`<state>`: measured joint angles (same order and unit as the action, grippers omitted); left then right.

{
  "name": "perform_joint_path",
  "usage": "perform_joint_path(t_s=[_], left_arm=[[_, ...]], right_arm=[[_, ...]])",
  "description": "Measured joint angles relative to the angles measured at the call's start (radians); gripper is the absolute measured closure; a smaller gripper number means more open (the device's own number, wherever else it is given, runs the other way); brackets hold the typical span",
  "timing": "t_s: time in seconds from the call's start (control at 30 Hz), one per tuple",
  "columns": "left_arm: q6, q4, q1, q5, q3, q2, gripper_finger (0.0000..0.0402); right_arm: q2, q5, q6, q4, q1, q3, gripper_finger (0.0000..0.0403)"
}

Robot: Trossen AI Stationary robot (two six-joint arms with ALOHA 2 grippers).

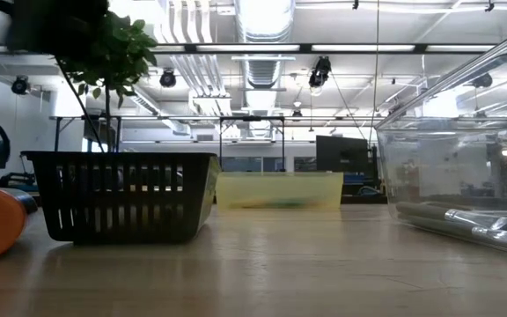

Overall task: Pick & Place Paint Supplies
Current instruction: Put the orange paint bottle into the black bin

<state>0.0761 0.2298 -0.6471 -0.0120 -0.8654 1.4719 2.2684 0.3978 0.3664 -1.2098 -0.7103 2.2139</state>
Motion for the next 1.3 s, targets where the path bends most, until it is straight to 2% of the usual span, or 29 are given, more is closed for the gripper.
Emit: perform_joint_path(t_s=[0.07, 0.17, 0.27, 0.37, 0.5, 0.83, 1.07, 1.3], left_arm=[[0.031, 0.002, -0.072, -0.024, 0.000, 0.003, 0.0123], [0.106, 0.010, -0.156, -0.179, 0.007, 0.004, 0.0123], [0.190, 0.064, -0.181, -0.322, 0.032, 0.004, 0.0123], [0.267, 0.085, -0.162, -0.391, 0.095, 0.004, 0.0123], [0.322, 0.069, -0.125, -0.402, 0.183, 0.005, 0.0123], [0.312, -0.097, -0.126, -0.402, 0.308, 0.005, 0.0127], [0.261, -0.257, -0.123, -0.387, 0.382, 0.005, 0.0165], [0.261, -0.329, -0.121, -0.362, 0.403, 0.005, 0.0207]], right_arm=[[0.000, 0.015, 0.010, 0.000, -0.012, 0.000, 0.0136], [0.000, 0.021, 0.022, 0.001, -0.021, 0.000, 0.0136], [0.000, 0.022, 0.031, 0.008, -0.028, 0.000, 0.0136], [0.000, 0.025, 0.036, 0.030, -0.032, 0.000, 0.0136], [0.000, 0.025, 0.038, 0.062, -0.041, 0.000, 0.0136], [0.000, 0.024, 0.037, 0.098, -0.051, 0.000, 0.0136], [0.000, 0.023, 0.031, 0.098, -0.051, 0.000, 0.0136], [0.000, 0.021, 0.034, 0.097, -0.052, 0.000, 0.0136]])
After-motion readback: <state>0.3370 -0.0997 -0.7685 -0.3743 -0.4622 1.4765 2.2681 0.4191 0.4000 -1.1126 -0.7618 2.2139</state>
